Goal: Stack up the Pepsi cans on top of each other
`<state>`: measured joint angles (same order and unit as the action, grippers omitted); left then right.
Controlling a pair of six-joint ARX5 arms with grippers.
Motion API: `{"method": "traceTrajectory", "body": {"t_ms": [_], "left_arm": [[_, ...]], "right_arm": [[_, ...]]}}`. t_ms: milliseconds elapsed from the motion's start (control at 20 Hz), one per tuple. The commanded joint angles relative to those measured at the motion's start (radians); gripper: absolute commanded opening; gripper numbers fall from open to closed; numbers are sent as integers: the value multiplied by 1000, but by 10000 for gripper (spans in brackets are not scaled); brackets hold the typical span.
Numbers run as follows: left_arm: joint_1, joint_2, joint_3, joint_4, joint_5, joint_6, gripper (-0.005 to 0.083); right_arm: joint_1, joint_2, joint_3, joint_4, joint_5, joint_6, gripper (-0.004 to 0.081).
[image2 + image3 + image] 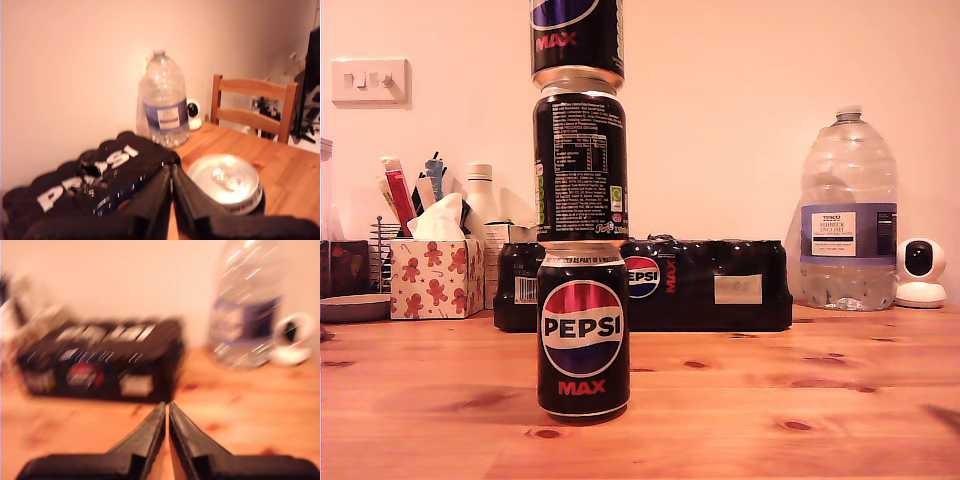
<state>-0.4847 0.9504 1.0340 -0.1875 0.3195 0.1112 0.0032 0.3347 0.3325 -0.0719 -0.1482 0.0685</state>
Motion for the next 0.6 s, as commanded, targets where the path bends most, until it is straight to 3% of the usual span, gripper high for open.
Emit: {"method": "traceTrajectory", "body": {"t_ms": [0, 250, 550], "left_arm": [[16, -31, -22, -2, 0, 1, -8], [73, -87, -114, 10, 0, -6, -8], [110, -234, -349, 126, -53, -64, -8]], "right_arm": [[-25, -38, -80, 0, -3, 14, -13], [-39, -207, -206, 11, -2, 21, -13], [-39, -328, -226, -9, 29, 16, -13]]}}
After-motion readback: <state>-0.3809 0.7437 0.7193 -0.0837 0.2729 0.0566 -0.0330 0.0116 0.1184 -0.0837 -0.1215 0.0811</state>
